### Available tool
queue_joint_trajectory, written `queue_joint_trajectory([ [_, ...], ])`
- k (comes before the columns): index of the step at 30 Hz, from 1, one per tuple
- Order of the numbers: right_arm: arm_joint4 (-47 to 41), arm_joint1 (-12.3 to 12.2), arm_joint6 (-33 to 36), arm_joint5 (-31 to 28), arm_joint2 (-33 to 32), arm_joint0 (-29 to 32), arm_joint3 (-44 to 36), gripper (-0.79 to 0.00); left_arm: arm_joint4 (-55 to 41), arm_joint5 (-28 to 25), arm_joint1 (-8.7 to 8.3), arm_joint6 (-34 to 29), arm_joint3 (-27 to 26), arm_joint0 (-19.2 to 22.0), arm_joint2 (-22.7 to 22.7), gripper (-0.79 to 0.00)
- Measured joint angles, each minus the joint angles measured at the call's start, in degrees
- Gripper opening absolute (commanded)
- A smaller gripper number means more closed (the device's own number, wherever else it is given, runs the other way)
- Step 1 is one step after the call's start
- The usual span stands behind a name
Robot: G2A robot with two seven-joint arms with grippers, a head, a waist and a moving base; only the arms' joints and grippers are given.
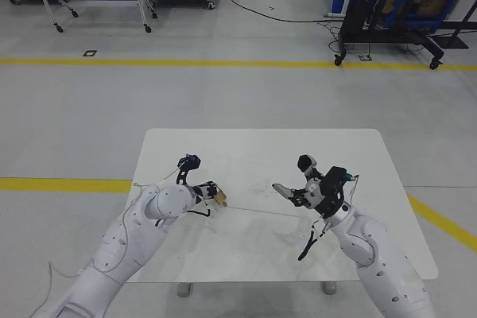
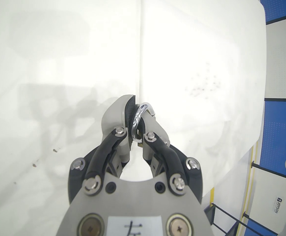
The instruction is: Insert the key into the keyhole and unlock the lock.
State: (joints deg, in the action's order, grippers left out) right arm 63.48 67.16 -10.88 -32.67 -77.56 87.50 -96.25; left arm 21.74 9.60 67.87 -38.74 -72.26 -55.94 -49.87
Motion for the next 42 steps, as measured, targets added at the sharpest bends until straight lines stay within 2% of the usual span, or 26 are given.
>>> queue_joint_trajectory([
  [2, 0.03, -0.03, -0.34, -0.06, -0.12, 0.22, -0.33, 0.0, -0.2, -0.74, 0.09, 0.6, -0.74, -0.03, -0.2, -0.785],
  [3, 0.0, -0.05, -0.56, -0.14, -0.22, 0.36, -0.51, 0.0, -0.12, -0.8, 0.18, 0.82, -0.97, 0.06, -0.2, -0.591],
  [5, -0.12, -0.08, -0.81, -0.26, -0.33, 0.59, -0.69, 0.0, 0.58, -0.4, 0.37, 0.91, -0.84, 0.52, 0.13, -0.379],
  [6, -0.15, -0.08, -0.85, -0.28, -0.35, 0.64, -0.73, 0.0, 0.87, -0.18, 0.55, 0.97, -0.6, 0.88, 0.46, 0.0],
  [14, -0.15, -0.08, -0.83, -0.28, -0.34, 0.63, -0.72, 0.0, -0.24, -0.81, 1.56, 2.72, 1.17, 1.82, 0.95, 0.0],
  [19, -0.15, -0.08, -0.83, -0.28, -0.34, 0.63, -0.72, 0.0, -1.59, -2.23, 1.35, 3.92, 2.0, 0.69, -1.08, 0.0],
  [23, -0.15, -0.08, -0.83, -0.28, -0.34, 0.63, -0.72, 0.0, -4.48, -5.27, 0.75, 4.92, 0.34, -1.67, -4.14, 0.0],
  [27, -0.15, -0.08, -0.83, -0.28, -0.34, 0.63, -0.72, 0.0, -9.19, -10.35, -0.56, 5.62, -4.03, -6.39, -9.79, 0.0],
  [31, -0.21, -0.07, -0.88, -0.26, -0.36, 0.64, -0.74, 0.0, -6.65, -12.85, -2.13, 9.0, -11.43, -12.26, -15.39, 0.0],
  [35, -4.36, -0.22, -4.44, -0.73, -3.36, 1.14, -2.02, 0.0, 1.08, -14.68, -3.74, 14.1, -22.53, -19.08, -21.37, 0.0],
  [38, -5.96, -0.55, -10.05, -3.08, -7.5, 2.65, -4.82, 0.0, 12.16, -15.53, -4.6, 18.4, -30.28, -23.69, -24.54, -0.001],
  [40, -5.96, -0.57, -10.67, -3.2, -7.58, 2.74, -4.97, -0.001, 15.29, -15.44, -4.6, 18.29, -30.46, -23.58, -24.46, -0.001],
  [42, -5.92, -0.56, -9.84, -3.04, -7.38, 2.69, -4.89, -0.001, 13.21, -15.42, -4.58, 18.1, -29.68, -23.36, -24.36, -0.001],
])
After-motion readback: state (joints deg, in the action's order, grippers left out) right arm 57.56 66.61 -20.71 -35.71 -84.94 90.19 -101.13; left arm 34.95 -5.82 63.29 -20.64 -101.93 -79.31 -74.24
